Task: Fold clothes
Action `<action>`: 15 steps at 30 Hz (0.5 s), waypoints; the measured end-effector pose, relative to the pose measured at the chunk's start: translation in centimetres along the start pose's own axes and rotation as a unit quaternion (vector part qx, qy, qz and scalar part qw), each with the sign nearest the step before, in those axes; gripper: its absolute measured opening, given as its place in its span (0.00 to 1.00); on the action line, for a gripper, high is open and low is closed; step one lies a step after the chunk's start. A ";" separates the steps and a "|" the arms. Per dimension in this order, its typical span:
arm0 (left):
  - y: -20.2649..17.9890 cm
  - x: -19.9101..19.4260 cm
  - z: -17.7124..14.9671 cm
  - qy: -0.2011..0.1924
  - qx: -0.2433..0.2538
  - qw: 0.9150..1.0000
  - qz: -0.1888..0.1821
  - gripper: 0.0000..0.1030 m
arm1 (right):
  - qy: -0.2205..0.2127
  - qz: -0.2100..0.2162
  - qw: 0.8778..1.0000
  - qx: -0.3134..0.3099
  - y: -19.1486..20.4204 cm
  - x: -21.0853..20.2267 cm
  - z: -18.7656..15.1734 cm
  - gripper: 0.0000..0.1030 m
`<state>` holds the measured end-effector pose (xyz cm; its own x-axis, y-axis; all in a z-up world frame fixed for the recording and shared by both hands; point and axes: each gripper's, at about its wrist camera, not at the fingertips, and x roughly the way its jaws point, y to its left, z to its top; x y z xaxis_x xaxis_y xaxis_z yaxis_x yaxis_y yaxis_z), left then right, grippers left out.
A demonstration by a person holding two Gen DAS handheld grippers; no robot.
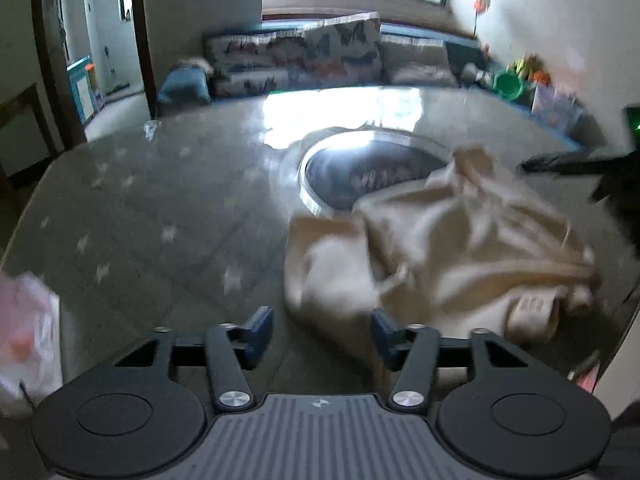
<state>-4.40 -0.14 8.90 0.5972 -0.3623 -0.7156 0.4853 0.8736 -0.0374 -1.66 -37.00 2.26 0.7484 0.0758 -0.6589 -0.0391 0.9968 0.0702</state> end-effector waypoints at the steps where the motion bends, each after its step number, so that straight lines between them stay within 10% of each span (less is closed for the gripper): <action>1: -0.3 0.1 0.5 -0.013 0.003 1.000 -0.002 0.77 | 0.003 -0.006 1.000 0.002 -0.2 0.9 0.2 0.35; 11: -3.6 3.3 3.3 -0.070 0.030 0.995 -0.062 0.99 | 0.012 -0.026 1.000 0.005 -0.8 6.6 1.0 0.28; 15: -4.0 4.4 3.5 -0.077 0.029 0.994 -0.077 1.00 | 0.002 -0.020 1.000 0.005 -0.7 6.8 0.7 0.05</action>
<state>-1.51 -6.36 8.32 0.6011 -0.5397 -0.5894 0.6115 0.7855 -0.0956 3.93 -37.22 -1.70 0.7466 0.0363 -0.6642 -0.0033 0.9987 0.0509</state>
